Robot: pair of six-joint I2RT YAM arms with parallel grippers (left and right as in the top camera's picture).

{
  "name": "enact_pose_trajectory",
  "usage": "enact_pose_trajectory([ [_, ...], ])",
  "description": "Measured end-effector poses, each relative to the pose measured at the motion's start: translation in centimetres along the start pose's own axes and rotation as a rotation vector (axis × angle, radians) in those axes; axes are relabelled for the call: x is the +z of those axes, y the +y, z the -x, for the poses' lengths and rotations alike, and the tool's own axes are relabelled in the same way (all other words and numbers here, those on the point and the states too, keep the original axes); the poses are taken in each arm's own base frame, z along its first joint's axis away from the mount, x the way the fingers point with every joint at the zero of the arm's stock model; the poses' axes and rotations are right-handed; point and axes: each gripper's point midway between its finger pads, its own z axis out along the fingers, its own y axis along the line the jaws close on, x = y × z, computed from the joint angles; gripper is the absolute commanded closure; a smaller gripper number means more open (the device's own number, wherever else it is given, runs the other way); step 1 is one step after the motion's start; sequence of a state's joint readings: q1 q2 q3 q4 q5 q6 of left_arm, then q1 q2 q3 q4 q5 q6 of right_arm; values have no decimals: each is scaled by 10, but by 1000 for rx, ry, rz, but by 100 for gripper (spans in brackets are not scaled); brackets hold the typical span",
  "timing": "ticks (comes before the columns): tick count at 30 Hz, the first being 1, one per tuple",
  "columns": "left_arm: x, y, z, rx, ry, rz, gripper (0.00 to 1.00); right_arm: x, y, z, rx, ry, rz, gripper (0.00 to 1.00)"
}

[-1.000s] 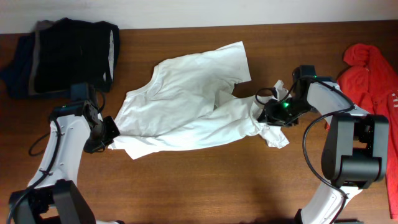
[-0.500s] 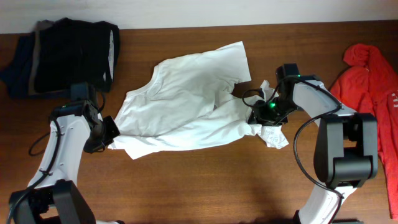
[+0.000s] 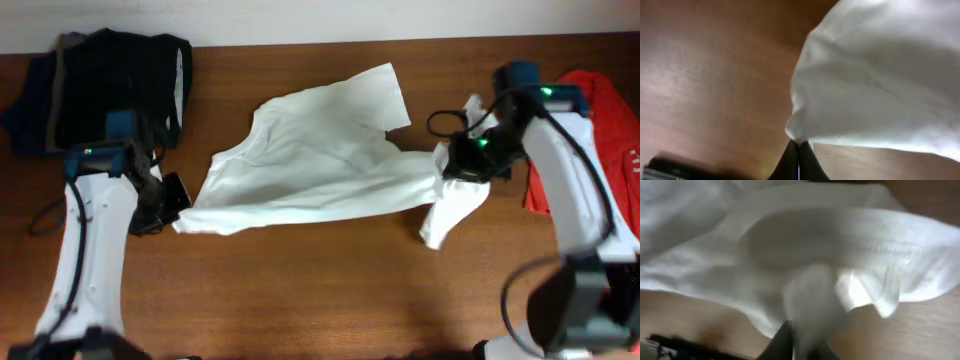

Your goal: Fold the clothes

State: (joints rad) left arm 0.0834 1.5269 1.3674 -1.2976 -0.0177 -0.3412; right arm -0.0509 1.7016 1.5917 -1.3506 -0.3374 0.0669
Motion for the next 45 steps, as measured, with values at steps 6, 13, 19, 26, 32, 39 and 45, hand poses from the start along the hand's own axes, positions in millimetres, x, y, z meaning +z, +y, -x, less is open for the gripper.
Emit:
enact_pose_trajectory([
  [6,-116,-34,-18,131,-348,-177,99,-69,14,-38,-37,-141,-33,57],
  [13,-121,-24,-30,129,-334,-153,99,-11,-10,-22,-6,-168,-56,64],
  [19,-102,-27,-24,131,-262,-114,99,87,-55,-34,161,-45,-70,68],
  [26,-98,-28,-22,132,-251,-109,99,149,-51,-28,169,70,69,81],
  [32,-98,-28,-21,131,-254,-110,99,146,-50,-28,165,77,69,95],
  [39,-98,-28,-21,131,-254,-110,99,139,-52,-11,140,31,46,54],
  [45,-98,-28,-21,131,-254,-110,99,143,-53,-2,125,1,50,63],
])
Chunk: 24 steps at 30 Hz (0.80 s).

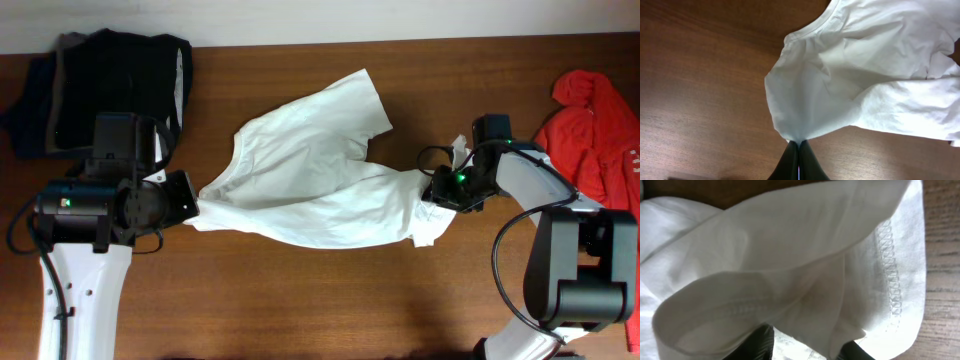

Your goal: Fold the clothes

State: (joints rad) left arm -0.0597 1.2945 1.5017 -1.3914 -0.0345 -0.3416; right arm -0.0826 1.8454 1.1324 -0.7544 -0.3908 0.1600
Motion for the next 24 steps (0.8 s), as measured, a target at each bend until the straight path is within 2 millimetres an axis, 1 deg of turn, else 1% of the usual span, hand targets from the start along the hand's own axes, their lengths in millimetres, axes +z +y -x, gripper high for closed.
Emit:
enact_pose_trajectory([
  [2,0,0,0,0,0,0,99,1,4,2,-16,-10,3,62],
  [4,0,0,0,0,0,0,99,6,16,5,-60,-24,10,63],
  [5,0,0,0,0,0,0,99,9,22,4,-78,-25,12,67],
  [7,0,0,-1,0,4,1,99,11,25,2,-71,-19,13,75],
  [8,0,0,-1,0,5,2,99,11,25,2,-66,-19,13,76],
  [9,0,0,-1,0,5,2,99,11,25,2,-63,-18,14,76],
  [10,0,0,-1,0,5,2,99,11,26,1,-61,-17,16,72],
  [11,0,1,-2,0,6,2,99,13,25,1,-56,-17,19,70],
  [15,0,1,-2,0,8,3,99,17,24,-2,-54,-19,25,70],
  [16,0,1,-2,1,8,3,99,19,24,0,-55,-22,26,75],
  [17,0,1,-2,0,8,3,99,19,24,0,-55,-23,26,77],
  [18,0,1,-2,0,8,3,99,19,24,0,-53,-26,29,82],
  [19,0,1,-2,1,8,3,99,20,24,1,-52,-30,32,96],
  [24,0,1,-2,0,7,3,99,25,22,-1,-41,-26,35,96],
])
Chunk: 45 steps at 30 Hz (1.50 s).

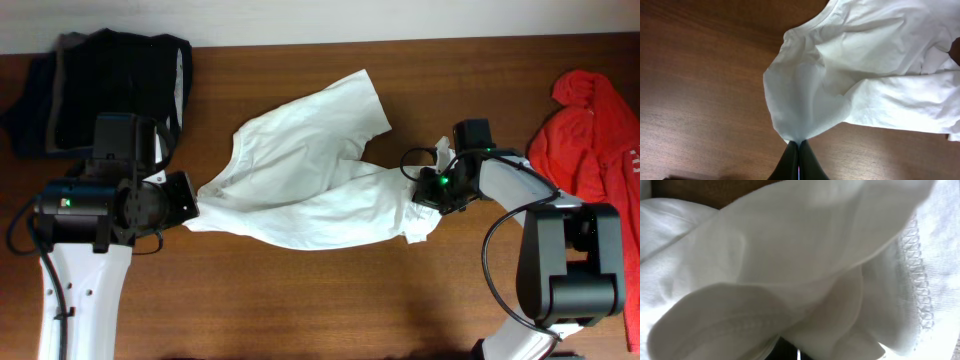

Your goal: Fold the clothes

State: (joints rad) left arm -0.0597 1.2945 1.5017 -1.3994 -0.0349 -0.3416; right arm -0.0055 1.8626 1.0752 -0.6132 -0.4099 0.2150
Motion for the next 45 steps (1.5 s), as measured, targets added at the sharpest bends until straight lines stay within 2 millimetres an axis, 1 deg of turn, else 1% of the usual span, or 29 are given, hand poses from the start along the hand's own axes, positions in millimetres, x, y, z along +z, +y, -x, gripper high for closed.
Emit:
enact_pose_trajectory([
  [2,0,0,0,0,0,0,99,-2,-3,-8,22,37,-9,96],
  [4,0,0,0,0,1,0,99,-13,-8,-10,64,69,-20,96],
  [5,0,0,0,0,0,0,99,-27,-11,-7,97,84,-25,96],
  [6,0,0,0,0,0,0,99,-46,-12,3,115,64,-26,96],
  [7,0,0,0,0,1,0,99,-64,-10,6,129,63,-31,96],
  [9,0,0,0,0,3,1,99,-91,-4,8,135,64,-51,96],
  [11,-4,1,-2,0,10,4,99,-125,6,10,120,32,-80,96],
  [12,-13,1,1,0,-4,3,99,-142,10,12,108,3,-97,96],
  [13,-26,1,5,-1,-26,2,99,-170,18,15,83,-64,-115,96],
  [14,-40,0,12,-3,-65,-6,99,-183,21,16,72,-99,-126,96],
  [16,-56,2,13,-4,-96,-10,99,-207,26,11,54,-153,-149,96],
  [19,-59,5,4,-3,-76,-3,99,-208,21,7,62,-143,-181,96],
  [21,-59,5,3,-3,-70,-1,99,-209,18,7,62,-145,-194,95],
  [23,-59,5,3,-3,-70,-1,99,-209,17,7,62,-146,-200,89],
  [25,-59,5,3,-3,-70,-1,99,-209,17,8,59,-147,-204,89],
  [26,-59,5,3,-3,-70,-1,99,-209,17,8,60,-147,-204,96],
  [28,-59,5,3,-3,-70,-1,99,-209,17,8,56,-146,-204,96],
  [29,-58,5,3,-3,-71,-1,99,-209,16,8,56,-145,-208,90],
  [30,-55,6,2,-3,-63,5,99,-208,16,8,57,-142,-208,78],
  [32,-50,7,0,-2,-46,11,99,-201,13,8,69,-118,-212,62],
  [35,-49,7,2,-2,-53,16,99,-173,0,-2,77,-44,-222,61],
  [36,-49,8,3,-2,-55,19,99,-159,-5,-8,80,-19,-224,61],
  [37,-49,8,3,-3,-58,24,99,-131,-10,-23,79,49,-216,59],
  [38,-49,9,4,-3,-62,26,99,-108,-5,-30,46,70,-174,58],
  [40,-48,9,3,-2,-57,27,99,-81,5,-34,-17,63,-123,55],
  [41,-48,9,4,-3,-58,28,99,-65,10,-49,-45,103,-107,56],
  [42,-48,9,3,-3,-57,28,99,-53,15,-65,-60,142,-99,57],
  [43,-48,9,4,-3,-57,28,99,-49,14,-71,-51,160,-104,57],
  [45,-48,9,3,-2,-55,29,99,-42,0,-84,6,184,-155,57],
])
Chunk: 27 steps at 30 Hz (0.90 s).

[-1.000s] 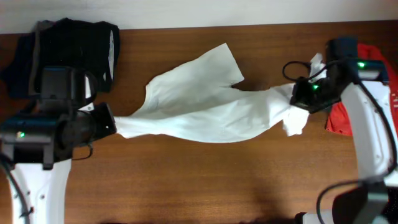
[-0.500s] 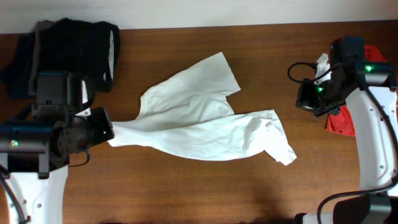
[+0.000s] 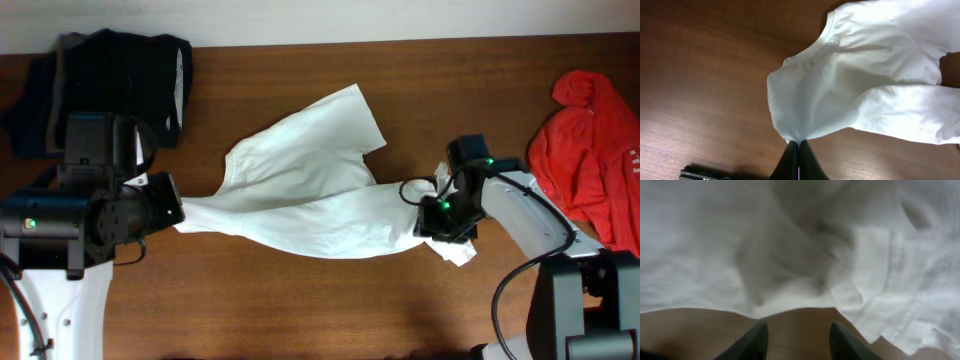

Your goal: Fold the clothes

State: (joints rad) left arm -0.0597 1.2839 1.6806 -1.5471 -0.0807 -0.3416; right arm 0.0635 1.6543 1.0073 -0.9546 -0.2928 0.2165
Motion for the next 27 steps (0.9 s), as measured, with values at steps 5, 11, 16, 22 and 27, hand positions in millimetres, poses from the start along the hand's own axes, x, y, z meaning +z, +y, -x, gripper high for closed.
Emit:
enact_pose_trajectory([
  [5,0,1,0,0,1,4,99,15,-9,1,36,-28,-21,53],
  [11,0,1,0,0,0,7,99,14,-13,12,33,-77,-47,48],
  [16,0,1,0,0,0,7,99,14,-16,16,30,-95,-66,62],
  [22,0,1,0,1,0,7,99,18,-16,21,28,-102,-63,83],
  [27,0,1,0,0,0,6,99,18,-17,17,33,-84,-68,96],
])
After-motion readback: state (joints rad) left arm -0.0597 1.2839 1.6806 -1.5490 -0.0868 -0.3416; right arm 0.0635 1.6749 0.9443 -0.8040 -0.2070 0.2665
